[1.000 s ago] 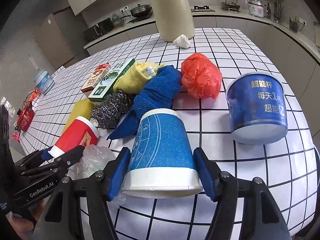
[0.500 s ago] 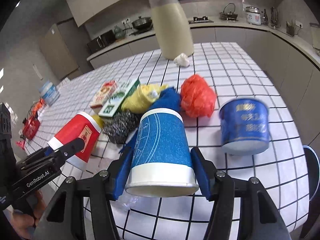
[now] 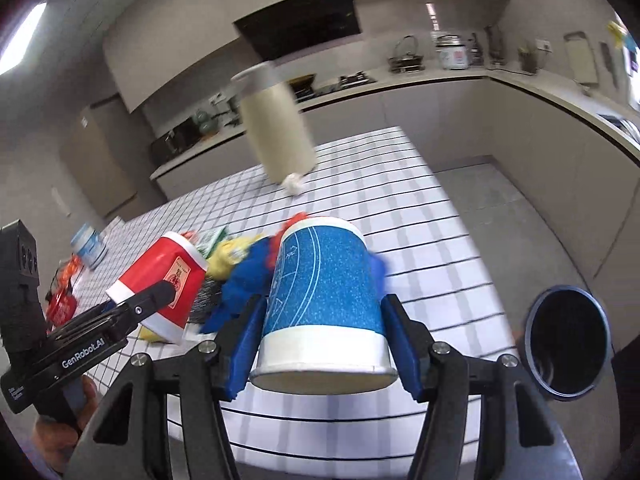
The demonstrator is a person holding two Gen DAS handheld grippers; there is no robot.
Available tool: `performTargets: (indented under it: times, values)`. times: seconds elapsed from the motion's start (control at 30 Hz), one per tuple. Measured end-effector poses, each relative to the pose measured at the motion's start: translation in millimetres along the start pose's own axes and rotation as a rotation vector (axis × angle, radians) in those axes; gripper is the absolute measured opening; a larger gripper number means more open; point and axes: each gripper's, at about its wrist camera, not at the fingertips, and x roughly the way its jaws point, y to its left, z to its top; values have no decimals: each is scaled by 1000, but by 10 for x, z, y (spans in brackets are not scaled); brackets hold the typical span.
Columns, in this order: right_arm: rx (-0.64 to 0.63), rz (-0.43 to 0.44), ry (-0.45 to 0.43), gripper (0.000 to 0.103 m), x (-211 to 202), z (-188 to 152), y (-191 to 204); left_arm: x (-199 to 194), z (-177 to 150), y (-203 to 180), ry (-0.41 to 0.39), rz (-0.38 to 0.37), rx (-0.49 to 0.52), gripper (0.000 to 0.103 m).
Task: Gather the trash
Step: 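Carry both cups over the black bin and open both tools to drop them, then move both tools back over the island toward the remaining items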
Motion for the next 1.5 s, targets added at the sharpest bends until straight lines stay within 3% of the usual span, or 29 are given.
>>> performTargets:
  times: [0.3, 0.47, 0.6, 0.7, 1.0, 1.1, 1.13, 1.23, 1.37, 1.5]
  values:
    - [68, -23, 0, 61, -429, 74, -1614, 519, -116, -1457, 46, -76, 16, 51]
    - [92, -95, 14, 61, -580, 114, -2624, 949, -174, -2237, 95, -147, 28, 51]
    - [120, -163, 61, 61, -498, 23, -3352, 1399, -333, -2781, 173, -198, 34, 51]
    - [154, -197, 109, 61, -333, -133, -3855, 1784, -525, -3084, 229, -193, 36, 51]
    - [199, -200, 241, 63, 344, -513, -4762, 2713, -1131, -3343, 387, -118, -3, 52]
    - [205, -203, 264, 73, 486, -565, -4949, 2859, -1199, -3379, 422, -133, -17, 63]
    - [205, -211, 278, 83, 542, -571, -5010, 2911, -1223, -3395, 438, -134, -21, 69]
    - [232, -216, 240, 84, 508, -591, -5104, 3036, -1262, -3418, 497, -123, -22, 82]
    - [266, -249, 157, 84, 302, -565, -5253, 3019, -1221, -3413, 467, -109, -56, 82]
    - [274, -289, 156, 84, 216, -569, -5262, 2815, -1107, -3464, 423, -94, -47, 82]
